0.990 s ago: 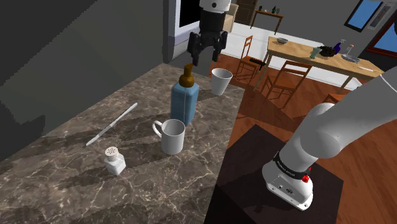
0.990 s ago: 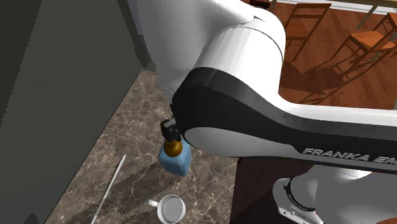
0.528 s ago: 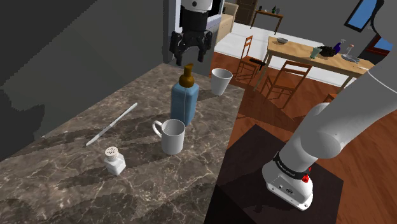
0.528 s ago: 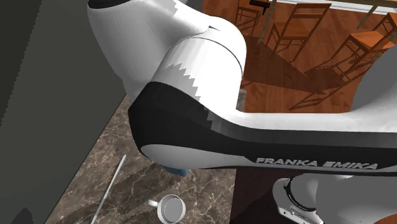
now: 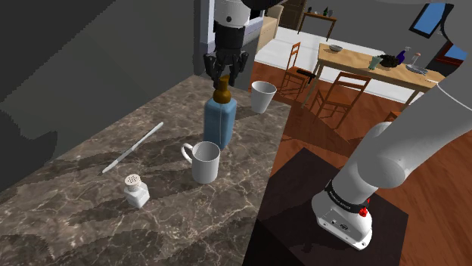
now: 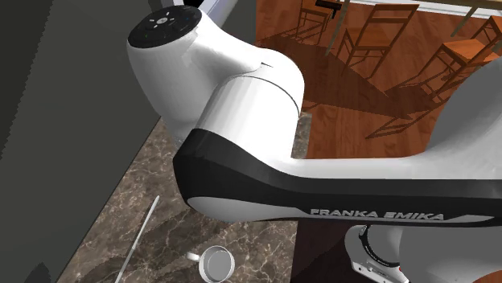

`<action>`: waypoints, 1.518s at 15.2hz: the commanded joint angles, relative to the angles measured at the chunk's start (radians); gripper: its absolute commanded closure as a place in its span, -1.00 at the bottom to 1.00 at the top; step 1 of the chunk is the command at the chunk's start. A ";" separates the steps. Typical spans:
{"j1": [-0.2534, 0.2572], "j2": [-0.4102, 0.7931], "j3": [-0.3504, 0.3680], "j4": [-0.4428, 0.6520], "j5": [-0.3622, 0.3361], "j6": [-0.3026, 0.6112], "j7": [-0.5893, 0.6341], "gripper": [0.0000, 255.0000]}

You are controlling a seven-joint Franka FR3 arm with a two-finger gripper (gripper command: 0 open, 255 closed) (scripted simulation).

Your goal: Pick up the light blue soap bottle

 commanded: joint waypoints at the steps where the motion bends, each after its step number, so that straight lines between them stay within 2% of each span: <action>1: 0.000 0.001 0.000 -0.001 0.000 0.001 0.000 1.00; 8: 0.000 0.000 0.000 -0.003 0.000 0.002 0.000 1.00; 23: -0.004 0.025 -0.003 0.225 -0.009 -0.202 0.006 1.00</action>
